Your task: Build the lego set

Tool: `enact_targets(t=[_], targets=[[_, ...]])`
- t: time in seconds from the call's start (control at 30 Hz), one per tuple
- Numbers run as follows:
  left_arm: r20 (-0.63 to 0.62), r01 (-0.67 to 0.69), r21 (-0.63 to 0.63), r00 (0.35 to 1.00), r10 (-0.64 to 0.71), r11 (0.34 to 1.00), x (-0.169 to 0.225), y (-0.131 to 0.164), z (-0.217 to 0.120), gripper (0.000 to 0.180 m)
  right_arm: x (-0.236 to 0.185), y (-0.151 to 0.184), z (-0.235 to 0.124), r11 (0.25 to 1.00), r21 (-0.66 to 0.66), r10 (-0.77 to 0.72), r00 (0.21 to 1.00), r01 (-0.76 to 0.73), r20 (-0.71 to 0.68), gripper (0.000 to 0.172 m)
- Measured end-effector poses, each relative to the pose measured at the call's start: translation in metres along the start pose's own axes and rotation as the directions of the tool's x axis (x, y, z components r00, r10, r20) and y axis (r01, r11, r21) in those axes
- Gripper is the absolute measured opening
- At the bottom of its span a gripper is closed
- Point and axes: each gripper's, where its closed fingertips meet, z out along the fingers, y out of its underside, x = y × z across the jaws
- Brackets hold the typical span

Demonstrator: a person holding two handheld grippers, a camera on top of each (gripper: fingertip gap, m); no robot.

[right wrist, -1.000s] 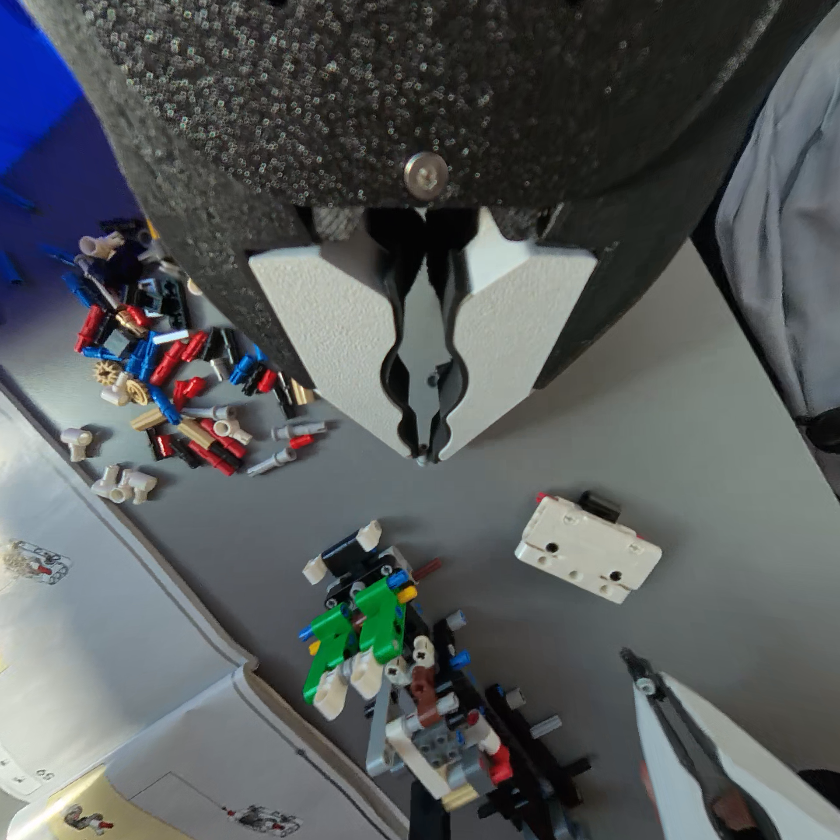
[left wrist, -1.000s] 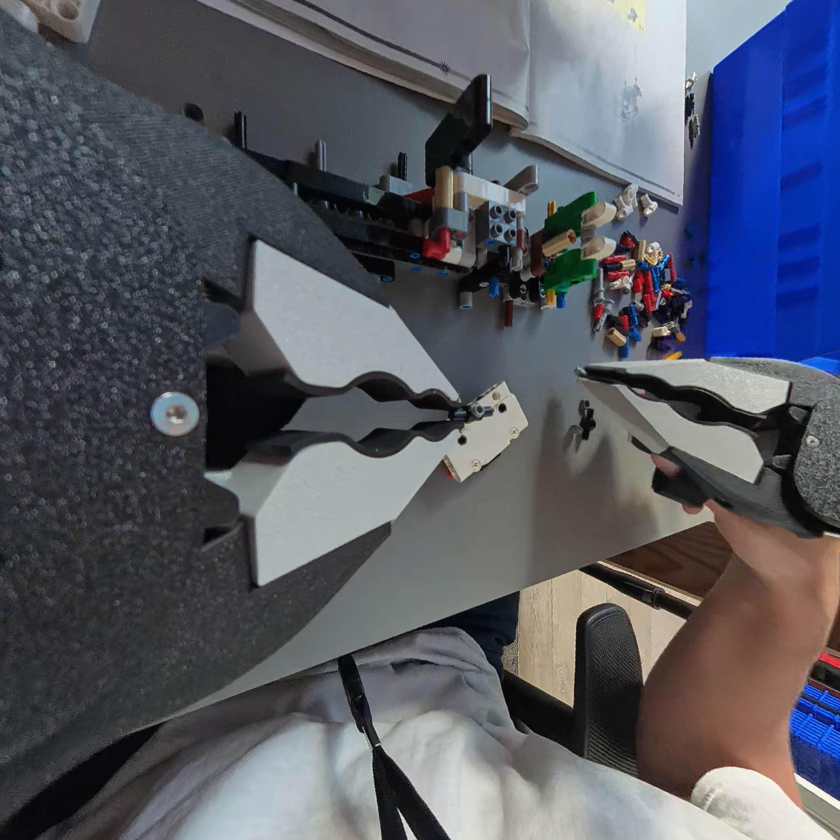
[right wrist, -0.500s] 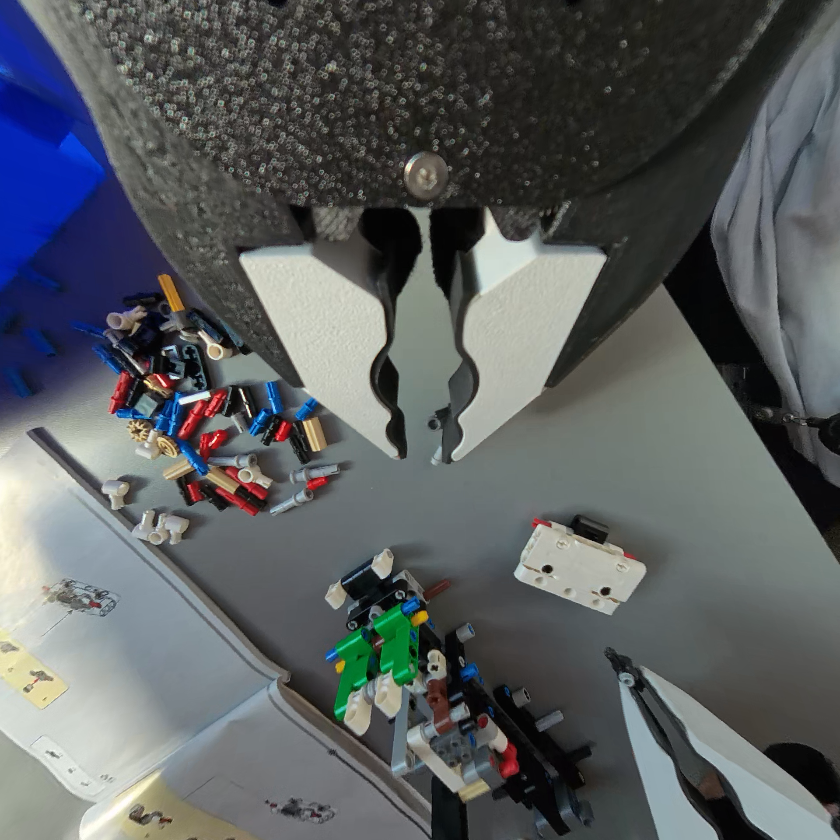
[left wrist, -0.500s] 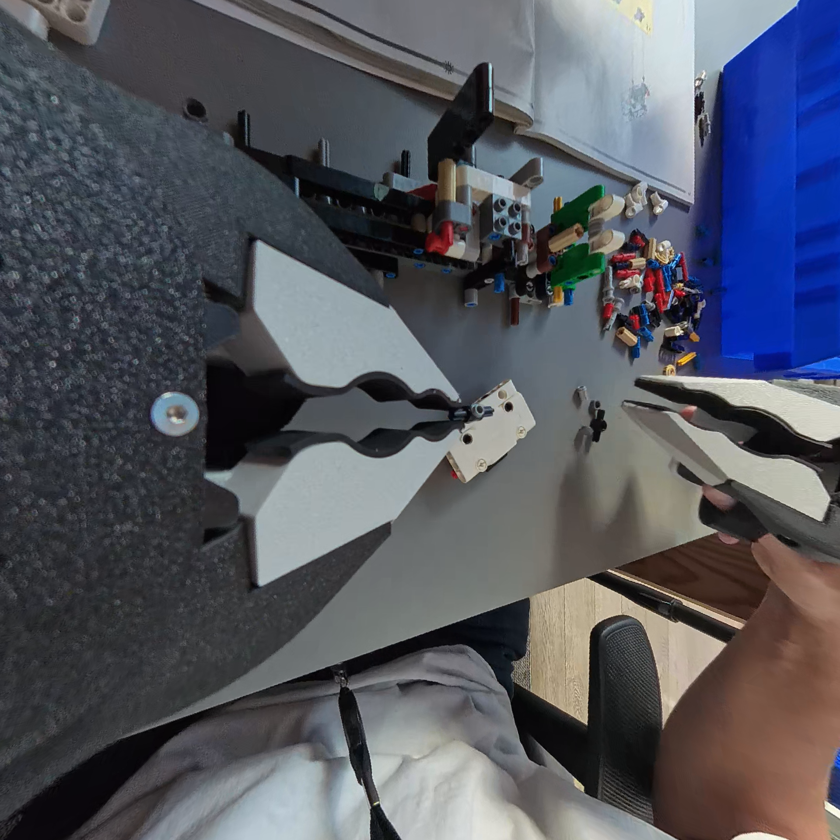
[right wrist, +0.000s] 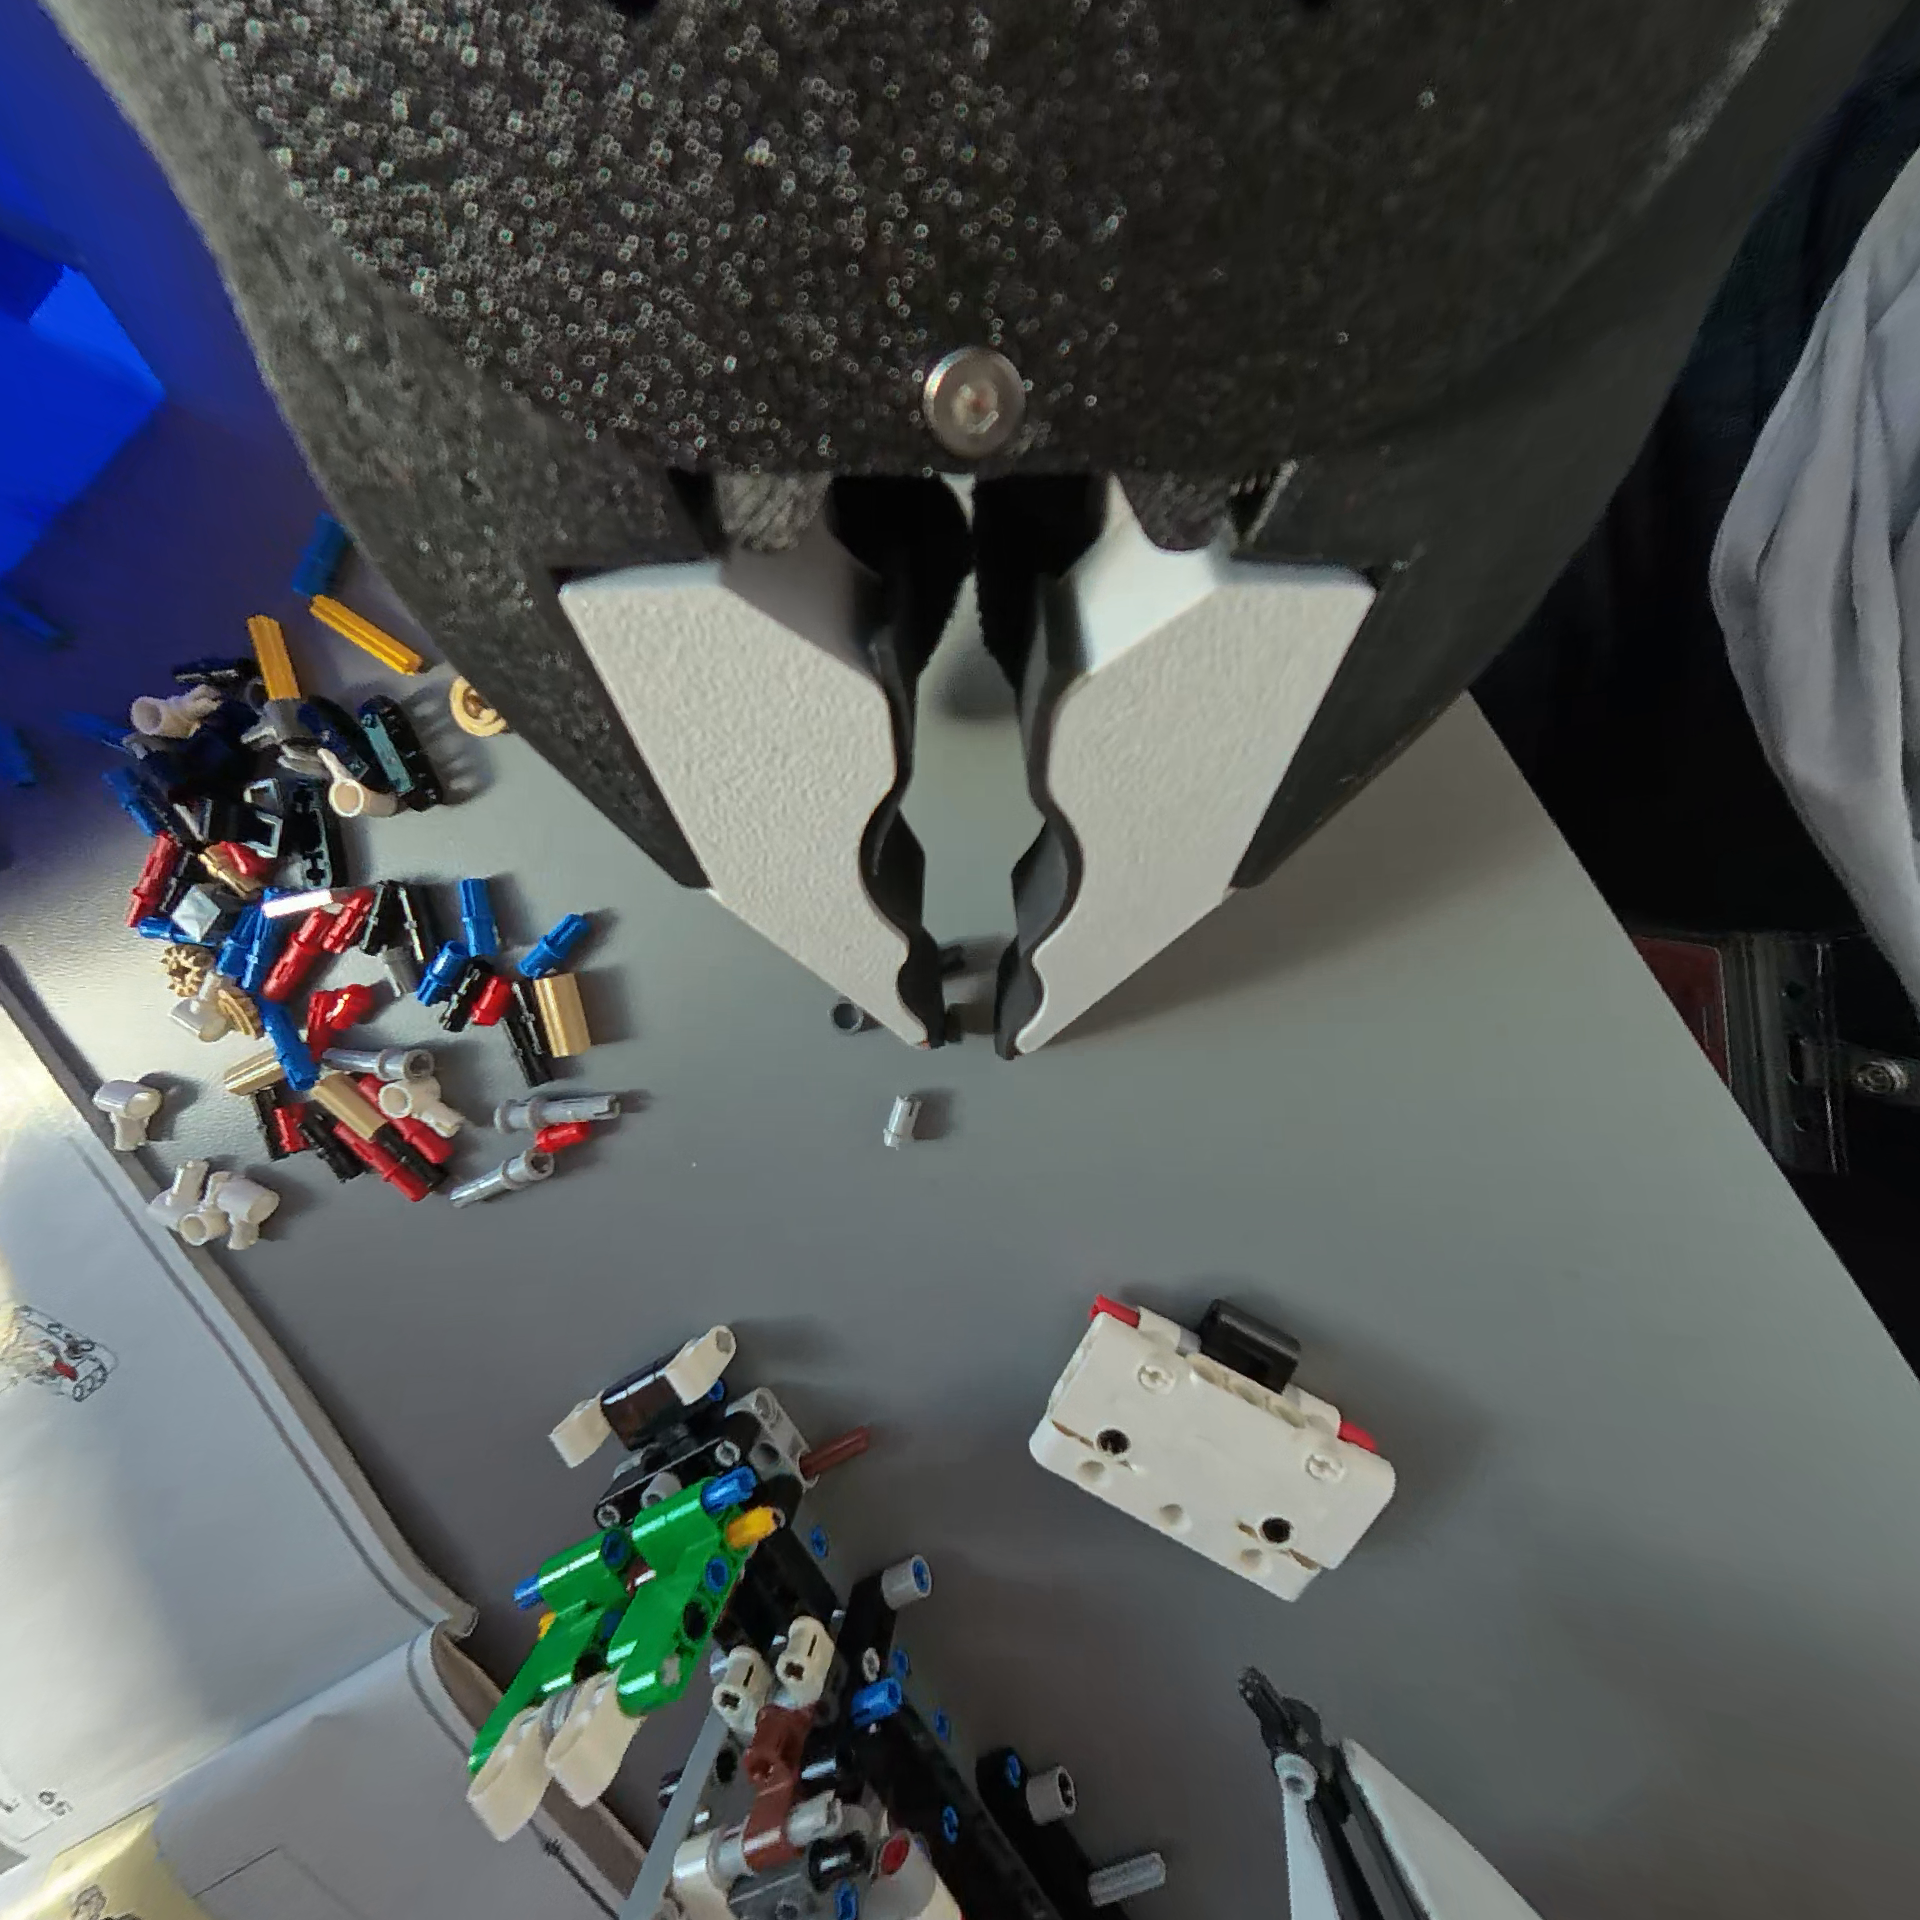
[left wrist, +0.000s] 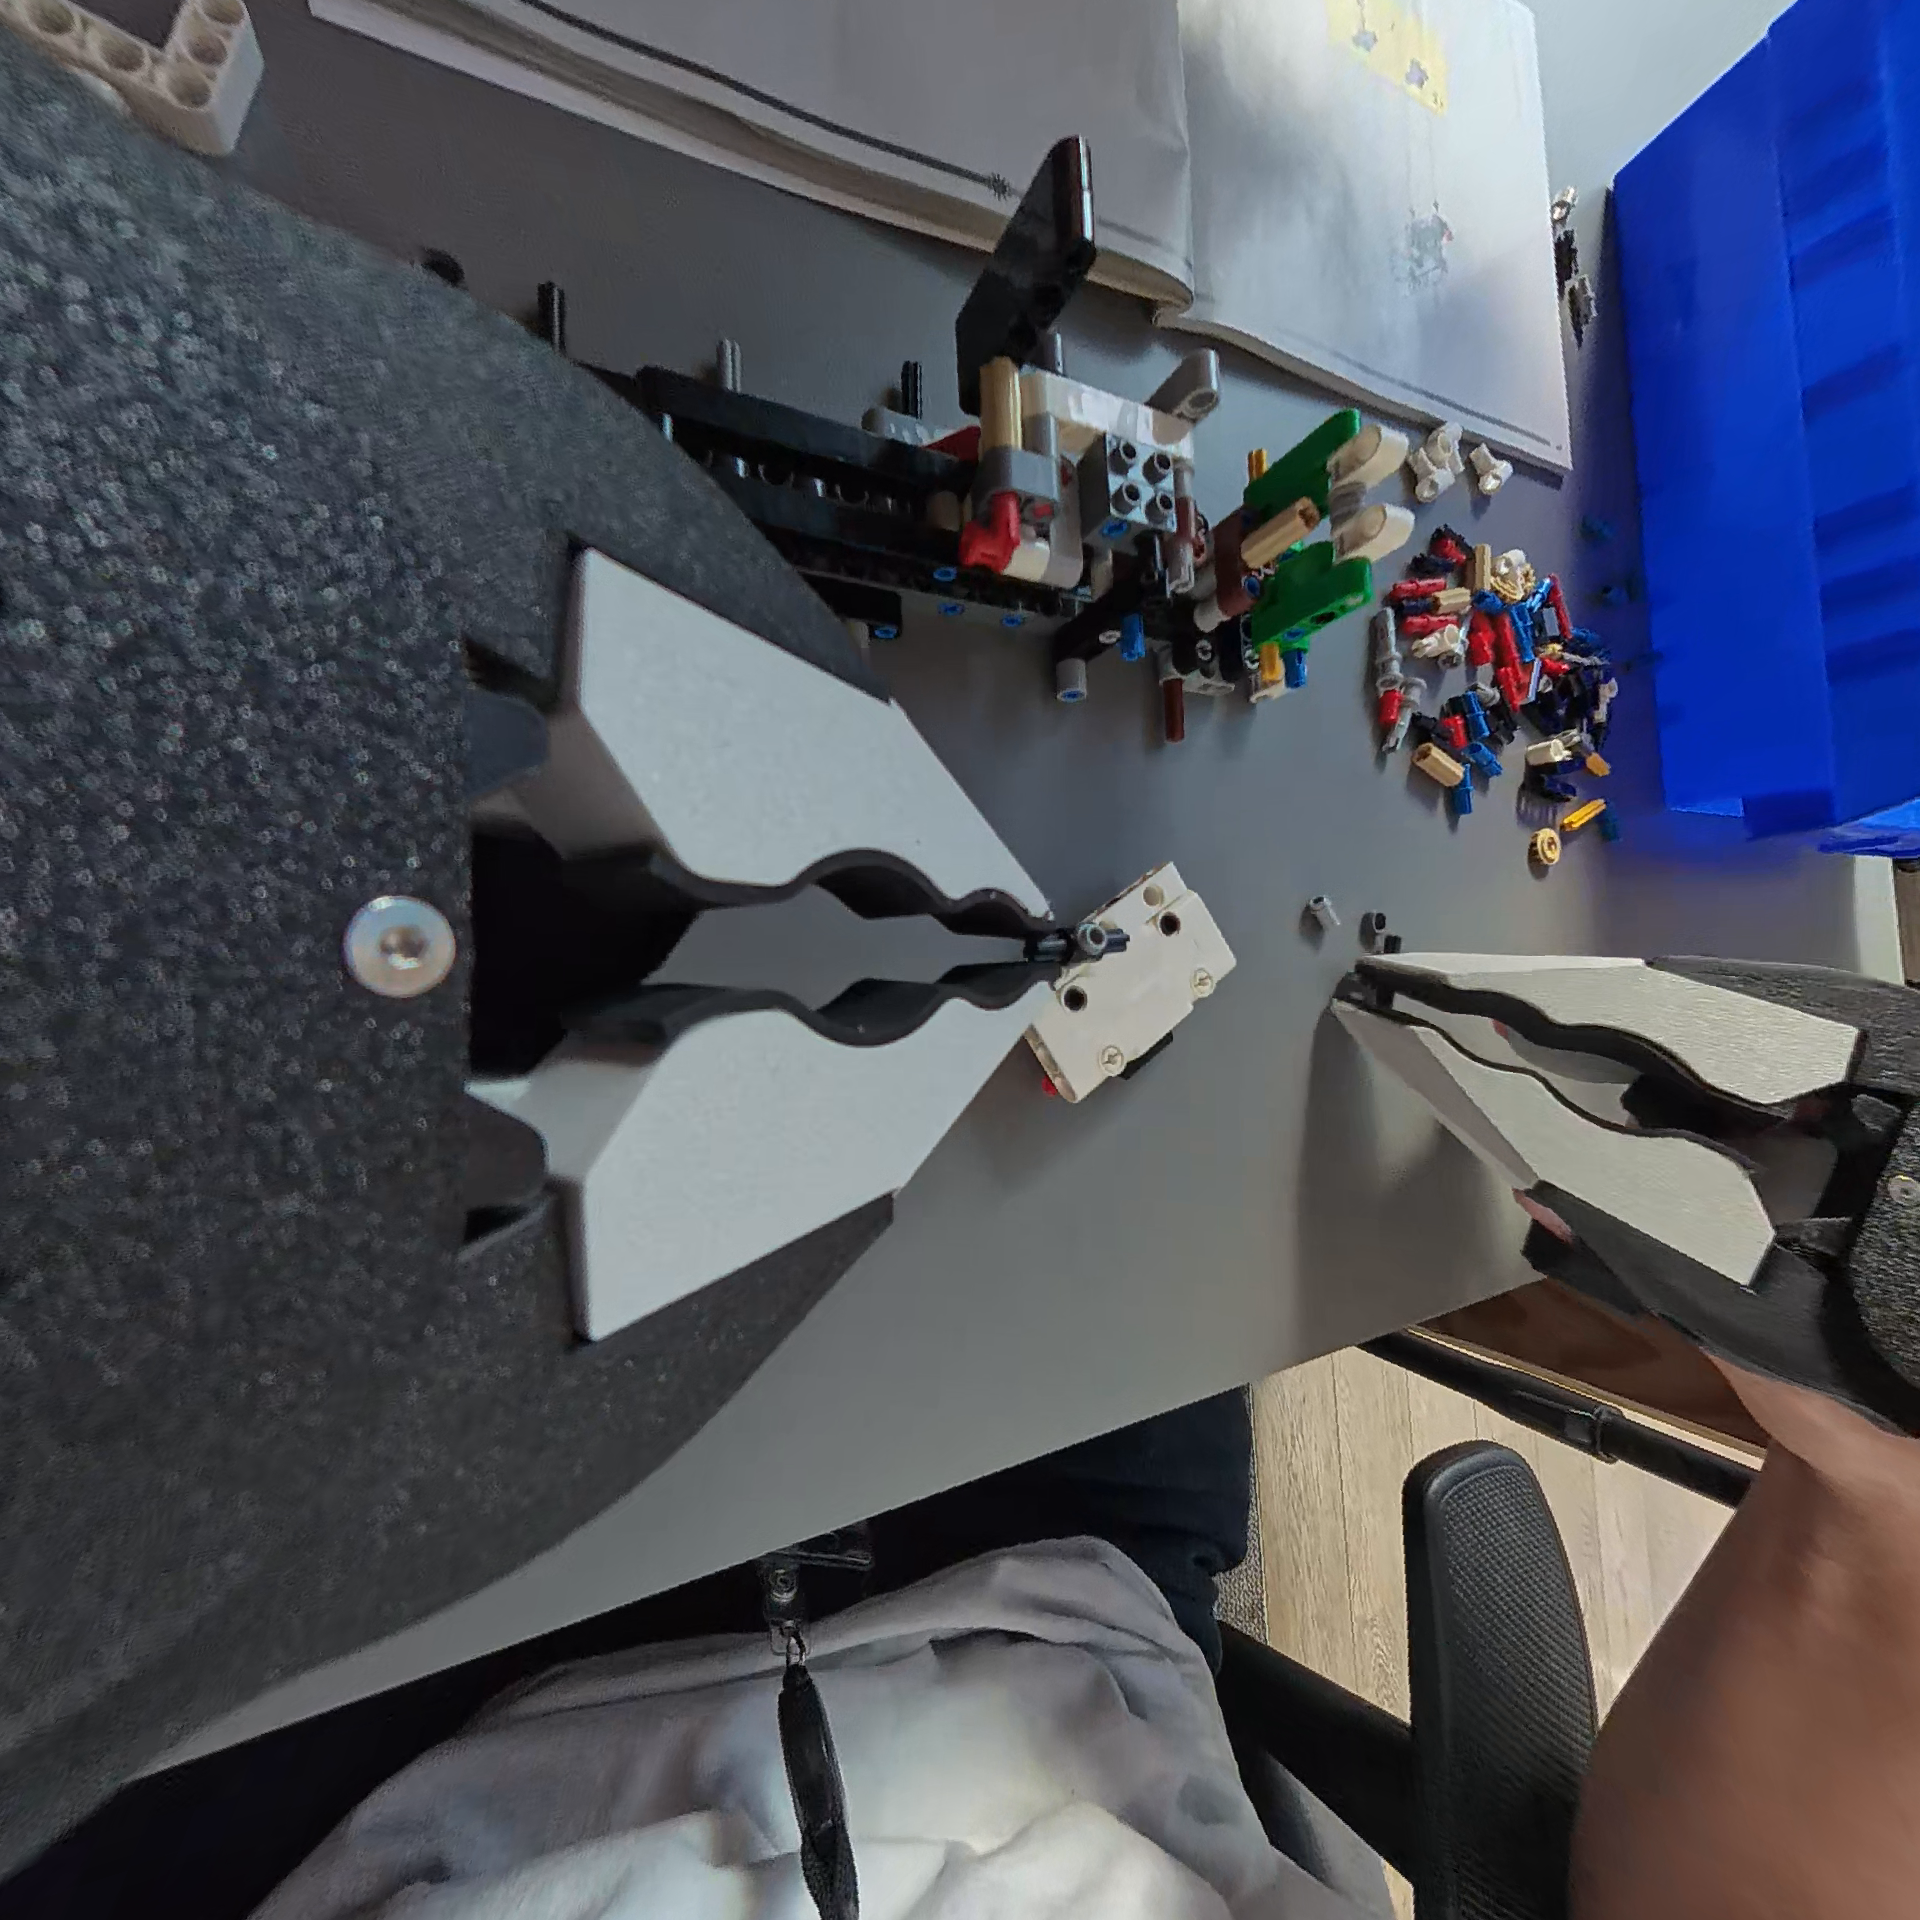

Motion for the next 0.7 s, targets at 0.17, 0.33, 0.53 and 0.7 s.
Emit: enact_targets(t=[0.17,0.33,0.53,0.7], targets=[[0.050,-0.036,-0.001,0.998,0.036,0.999,-0.006,0.000,-0.001,0.002,0.001,-0.005,0.000,0.999,0.023,0.029,1.000,-0.029,0.002,0.002],[0.168,-0.214,-0.034,0.962,0.216,0.976,-0.010,-0.001,0.000,0.002,-0.019,-0.072,-0.010,0.892,0.312,0.260,0.935,-0.328,0.239,0.001],[0.234,-0.419,-0.090,0.873,0.429,0.903,0.001,-0.005,0.001,0.002,-0.049,-0.111,0.010,0.788,0.348,0.321,0.821,-0.508,0.472,0.001],[0.193,-0.363,-0.060,0.910,0.367,0.930,0.008,-0.008,0.003,0.002,-0.057,-0.112,0.020,0.818,0.322,0.303,0.834,-0.476,0.461,0.001]])
